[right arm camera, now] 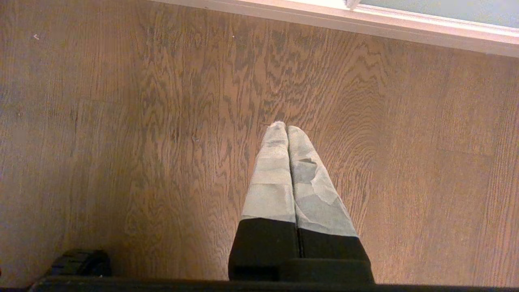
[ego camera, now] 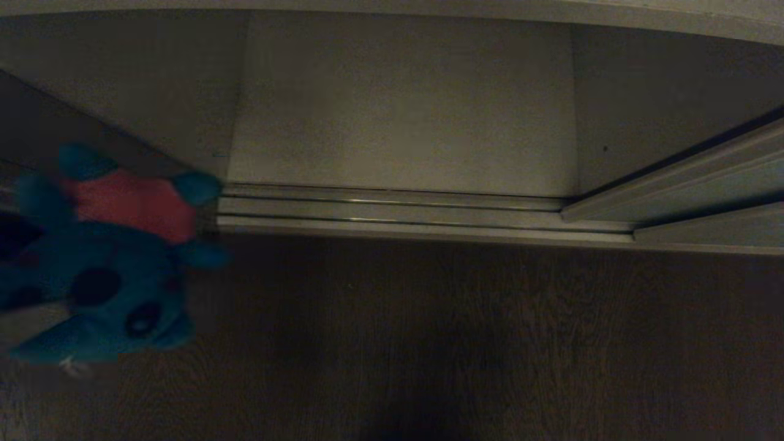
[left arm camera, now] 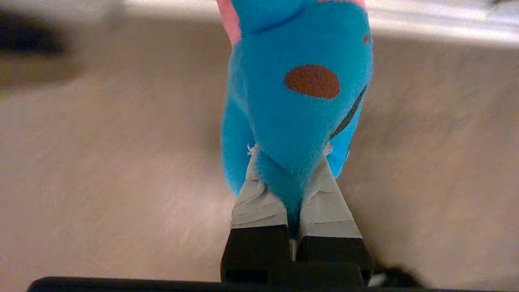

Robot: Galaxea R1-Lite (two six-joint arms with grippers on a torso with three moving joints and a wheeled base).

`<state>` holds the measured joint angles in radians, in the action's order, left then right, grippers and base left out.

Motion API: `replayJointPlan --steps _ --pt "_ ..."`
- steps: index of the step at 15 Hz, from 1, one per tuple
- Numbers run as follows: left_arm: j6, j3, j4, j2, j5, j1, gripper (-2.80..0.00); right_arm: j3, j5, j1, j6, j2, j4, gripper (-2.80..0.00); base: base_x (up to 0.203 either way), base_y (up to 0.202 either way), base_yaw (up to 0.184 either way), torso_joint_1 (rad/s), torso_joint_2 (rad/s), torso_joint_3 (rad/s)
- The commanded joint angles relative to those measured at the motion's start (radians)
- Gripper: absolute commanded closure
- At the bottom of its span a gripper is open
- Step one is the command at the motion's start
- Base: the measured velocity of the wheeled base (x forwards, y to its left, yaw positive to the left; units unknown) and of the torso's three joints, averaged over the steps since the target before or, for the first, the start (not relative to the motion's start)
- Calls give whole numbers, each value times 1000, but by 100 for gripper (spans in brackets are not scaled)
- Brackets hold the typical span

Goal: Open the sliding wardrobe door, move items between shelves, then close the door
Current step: Place the blue doll on the higher shelf

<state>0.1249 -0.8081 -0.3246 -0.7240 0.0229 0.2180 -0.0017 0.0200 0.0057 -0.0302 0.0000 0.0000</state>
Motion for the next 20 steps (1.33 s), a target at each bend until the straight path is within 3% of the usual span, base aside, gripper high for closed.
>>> replayJointPlan --steps 1,7,10,12,20 --pt "-21 57 -93 266 18 -85 0 0 1 0 0 -3 0 0 0 0 0 0 0 0" --pt "-182 443 -138 708 44 -202 0 0 1 0 0 -5 0 0 0 0 0 0 0 0" --pt "-175 659 15 725 13 -213 0 0 0 0 0 -3 0 0 0 0 0 0 0 0" --pt "-167 766 240 724 -4 -214 0 0 1 0 0 -3 0 0 0 0 0 0 0 0" --pt "-169 785 275 724 -3 -215 0 0 0 0 0 -3 0 0 0 0 0 0 0 0"
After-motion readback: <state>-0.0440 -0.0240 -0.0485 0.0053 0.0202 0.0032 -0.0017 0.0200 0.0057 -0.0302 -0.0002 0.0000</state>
